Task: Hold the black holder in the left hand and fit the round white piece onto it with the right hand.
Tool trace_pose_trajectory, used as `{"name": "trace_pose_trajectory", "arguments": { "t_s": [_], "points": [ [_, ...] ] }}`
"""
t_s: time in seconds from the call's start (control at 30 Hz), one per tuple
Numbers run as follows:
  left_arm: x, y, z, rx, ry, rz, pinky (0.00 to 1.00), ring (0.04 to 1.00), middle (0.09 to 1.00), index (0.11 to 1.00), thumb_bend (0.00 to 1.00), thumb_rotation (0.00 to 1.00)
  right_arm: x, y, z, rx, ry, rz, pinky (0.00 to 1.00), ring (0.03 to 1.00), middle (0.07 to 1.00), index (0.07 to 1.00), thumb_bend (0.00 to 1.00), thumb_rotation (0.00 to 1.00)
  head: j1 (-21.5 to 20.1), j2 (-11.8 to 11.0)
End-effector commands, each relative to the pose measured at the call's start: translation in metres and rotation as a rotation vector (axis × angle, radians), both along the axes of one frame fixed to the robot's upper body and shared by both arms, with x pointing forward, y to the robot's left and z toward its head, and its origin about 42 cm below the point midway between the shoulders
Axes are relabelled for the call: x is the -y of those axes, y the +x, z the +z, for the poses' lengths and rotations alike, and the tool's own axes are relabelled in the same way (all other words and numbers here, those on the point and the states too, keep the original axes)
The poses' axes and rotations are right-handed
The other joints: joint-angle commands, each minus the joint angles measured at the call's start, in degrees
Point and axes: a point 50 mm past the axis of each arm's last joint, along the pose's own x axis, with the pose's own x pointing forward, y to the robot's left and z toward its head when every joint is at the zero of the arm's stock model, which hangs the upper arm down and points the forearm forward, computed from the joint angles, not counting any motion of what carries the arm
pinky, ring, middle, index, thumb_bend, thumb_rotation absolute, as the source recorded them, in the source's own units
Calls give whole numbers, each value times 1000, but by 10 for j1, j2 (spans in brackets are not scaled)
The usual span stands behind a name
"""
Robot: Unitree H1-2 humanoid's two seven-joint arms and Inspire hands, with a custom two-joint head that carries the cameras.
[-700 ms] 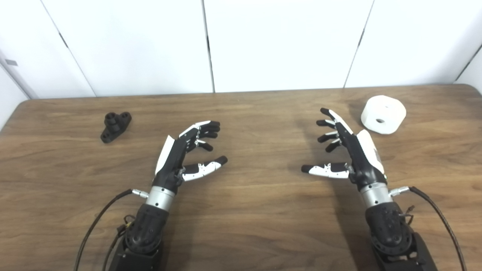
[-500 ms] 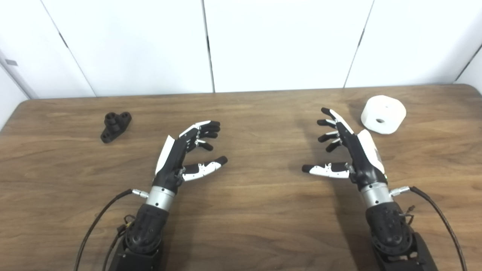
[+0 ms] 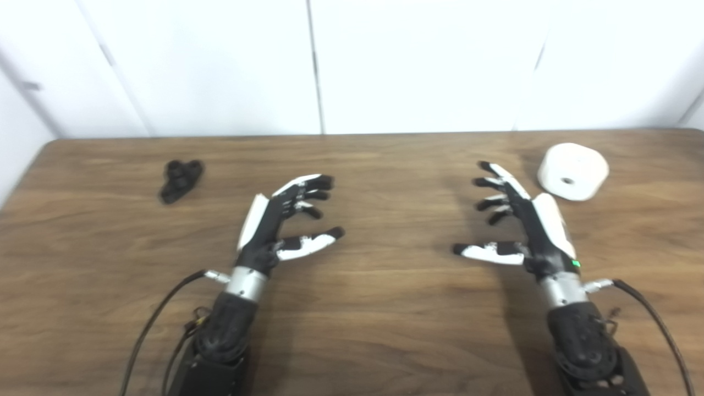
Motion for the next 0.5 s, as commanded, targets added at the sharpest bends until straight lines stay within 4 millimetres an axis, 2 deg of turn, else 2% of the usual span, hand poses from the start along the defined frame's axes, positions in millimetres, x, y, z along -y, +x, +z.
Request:
{"name": "trace_pose_trajectory", "arguments": {
  "t_s": [0.0,0.13,0.2,0.3,0.47],
  "points": [
    [12,5,2,22,-7,-14,571,736,775,757,701,4,8,5,14,90,7,14,481,632,801,891,716,97,3,-1],
    [17,7,-8,22,-13,-27,560,728,771,750,718,0,14,7,9,96,6,15,483,635,798,892,720,78,16,-30],
    [18,8,-14,10,-15,-39,586,748,776,754,707,0,16,8,6,90,13,12,491,634,791,887,729,66,24,-42],
    [23,9,-20,10,-3,-37,586,733,772,748,708,7,19,8,2,68,15,1,496,643,799,886,733,53,56,-63],
    [31,12,-26,0,21,-39,577,728,780,754,701,44,20,7,4,54,35,-8,508,653,804,890,731,2,67,-68]
  ]
}}
